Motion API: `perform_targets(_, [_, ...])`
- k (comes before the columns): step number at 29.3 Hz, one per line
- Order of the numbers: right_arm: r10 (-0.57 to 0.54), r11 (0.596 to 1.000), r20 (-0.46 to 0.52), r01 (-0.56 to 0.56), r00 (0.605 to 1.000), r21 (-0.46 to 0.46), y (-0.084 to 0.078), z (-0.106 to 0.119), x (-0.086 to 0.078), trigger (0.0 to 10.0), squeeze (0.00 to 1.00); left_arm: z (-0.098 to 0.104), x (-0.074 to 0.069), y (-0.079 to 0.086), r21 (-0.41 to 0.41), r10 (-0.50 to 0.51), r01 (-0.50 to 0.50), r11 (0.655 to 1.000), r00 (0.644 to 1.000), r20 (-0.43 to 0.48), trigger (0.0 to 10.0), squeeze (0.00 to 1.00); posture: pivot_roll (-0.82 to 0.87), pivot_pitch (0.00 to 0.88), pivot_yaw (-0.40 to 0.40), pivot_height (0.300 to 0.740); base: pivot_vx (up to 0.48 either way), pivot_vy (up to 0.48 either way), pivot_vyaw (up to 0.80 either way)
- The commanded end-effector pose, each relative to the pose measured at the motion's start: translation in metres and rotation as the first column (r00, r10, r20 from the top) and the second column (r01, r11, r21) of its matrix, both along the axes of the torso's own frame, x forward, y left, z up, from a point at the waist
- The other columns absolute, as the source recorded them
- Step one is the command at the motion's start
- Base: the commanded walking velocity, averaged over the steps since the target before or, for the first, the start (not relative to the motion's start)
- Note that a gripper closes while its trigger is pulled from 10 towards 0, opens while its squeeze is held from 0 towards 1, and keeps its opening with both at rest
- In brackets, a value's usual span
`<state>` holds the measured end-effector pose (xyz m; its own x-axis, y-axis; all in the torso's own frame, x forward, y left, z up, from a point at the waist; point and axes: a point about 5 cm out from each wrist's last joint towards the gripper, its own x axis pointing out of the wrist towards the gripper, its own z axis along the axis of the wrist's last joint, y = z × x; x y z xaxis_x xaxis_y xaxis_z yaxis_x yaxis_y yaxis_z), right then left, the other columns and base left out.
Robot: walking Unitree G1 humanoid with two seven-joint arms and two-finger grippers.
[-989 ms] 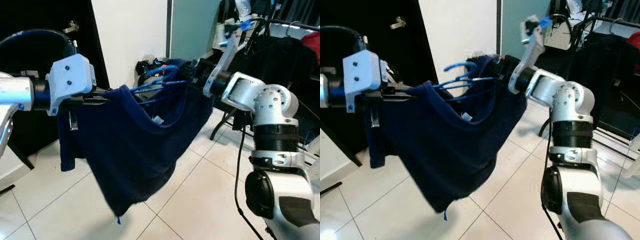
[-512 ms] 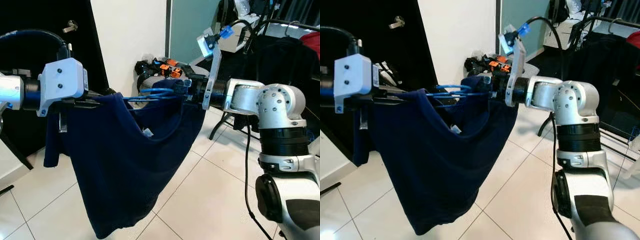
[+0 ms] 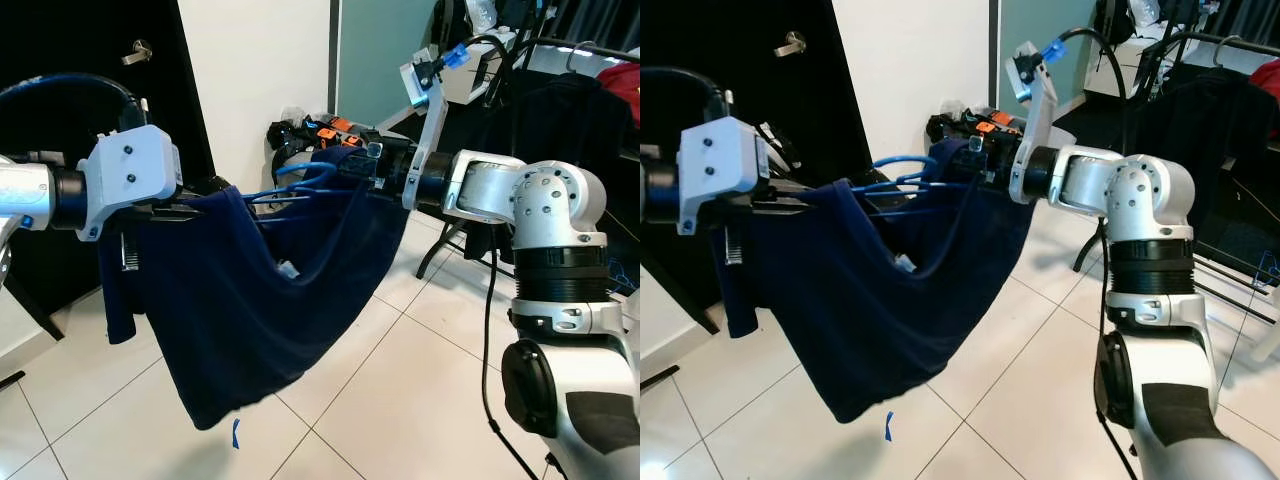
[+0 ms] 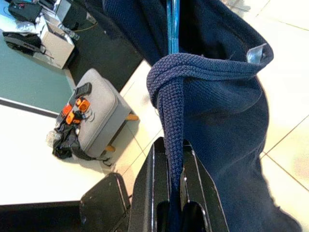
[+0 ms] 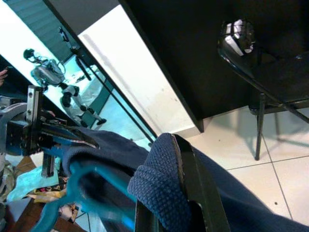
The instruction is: Hang hanger
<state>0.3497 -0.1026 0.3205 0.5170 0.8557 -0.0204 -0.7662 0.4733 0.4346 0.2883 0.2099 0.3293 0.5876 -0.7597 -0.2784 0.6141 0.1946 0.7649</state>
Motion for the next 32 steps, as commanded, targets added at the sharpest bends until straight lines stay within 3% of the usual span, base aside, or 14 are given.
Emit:
perform_targets(1, [-0.001,1.0,0.028,0.001,1.0,0.016,0.005,0.008,0.0,0.0,0.0,-0.004,0.0,-0.007,-0.027,-0.027,0.026,0.999,1.0,-0.016,0.0,0.0,-0.02,0.033,-0.005,0.74,0.0,0.0,0.0])
perform_targets(4, [-0.003,0.999,-0.003,0.004,1.0,0.049,0.019,0.004,-0.001,0.0,0.0,-0.006,-0.001,-0.018,-0.054,-0.066,0.064,0.997,0.997,-0.036,0.0,0.0,-0.02,0.029,-0.003,0.74,0.0,0.0,0.0])
perform_targets(15, [0.041,0.998,-0.039,-0.039,0.998,0.055,0.038,-0.005,-0.007,0.2,0.0,-0.009,0.0,-0.019,-0.055,-0.058,0.056,0.997,0.997,-0.042,0.0,0.0,-0.02,0.025,-0.004,0.74,0.0,0.0,0.0])
perform_targets(16, [0.034,0.998,-0.047,-0.032,0.998,0.051,0.038,-0.007,-0.006,10.0,0.61,-0.009,0.0,-0.017,-0.056,-0.046,0.044,0.997,0.998,-0.042,0.0,0.0,-0.02,0.023,-0.007,0.74,0.0,0.0,0.0])
perform_targets(17, [0.034,0.998,-0.047,-0.032,0.998,0.051,0.038,-0.007,-0.006,10.0,0.61,-0.009,0.0,-0.017,-0.056,-0.046,0.044,0.997,0.998,-0.042,0.0,0.0,-0.02,0.023,-0.007,0.74,0.0,0.0,0.0])
perform_targets(18, [0.032,0.998,-0.055,-0.029,0.998,0.05,0.038,-0.008,-0.005,10.0,0.73,-0.009,0.0,-0.015,-0.057,-0.036,0.033,0.998,0.998,-0.043,0.0,0.0,-0.02,0.023,-0.007,0.74,0.0,0.0,0.0])
perform_targets(19, [0.035,0.998,-0.06,-0.032,0.998,0.047,0.036,-0.01,-0.004,10.0,1.0,-0.009,0.0,-0.014,-0.058,-0.028,0.025,0.998,0.999,-0.046,0.0,0.0,-0.02,0.022,-0.009,0.74,0.0,0.0,0.0])
perform_targets(24, [0.034,0.999,-0.064,-0.031,0.997,0.043,0.034,-0.01,-0.004,10.0,1.0,-0.01,0.0,-0.014,-0.064,-0.024,0.02,0.998,0.998,-0.05,0.0,0.0,-0.02,0.022,-0.01,0.74,0.0,0.0,0.0])
perform_targets(29, [0.019,1.0,-0.039,-0.019,0.999,0.0,0.021,-0.011,-0.002,10.0,1.0,-0.011,-0.003,-0.016,-0.107,-0.046,0.039,0.994,0.997,-0.06,0.0,0.0,-0.03,0.02,-0.012,0.74,0.0,0.0,0.0])
perform_targets(30, [-0.039,0.997,0.012,0.04,0.999,-0.065,0.005,-0.011,0.005,10.0,1.0,-0.011,-0.005,-0.021,-0.197,-0.092,0.076,0.977,0.993,-0.076,0.0,0.0,-0.03,0.019,-0.014,0.74,0.0,0.0,0.0])
perform_targets(31, [-0.039,0.997,0.012,0.04,0.999,-0.065,0.005,-0.011,0.005,10.0,1.0,-0.011,-0.005,-0.021,-0.197,-0.092,0.076,0.977,0.993,-0.076,0.0,0.0,-0.03,0.019,-0.014,0.74,0.0,0.0,0.0])
perform_targets(32, [-0.107,0.987,0.086,0.116,0.991,-0.108,-0.013,-0.004,0.013,10.0,1.0,-0.014,-0.01,-0.027,-0.288,-0.153,0.119,0.95,0.983,-0.1,0.0,0.0,-0.04,0.018,-0.018,0.74,0.0,0.0,0.0])
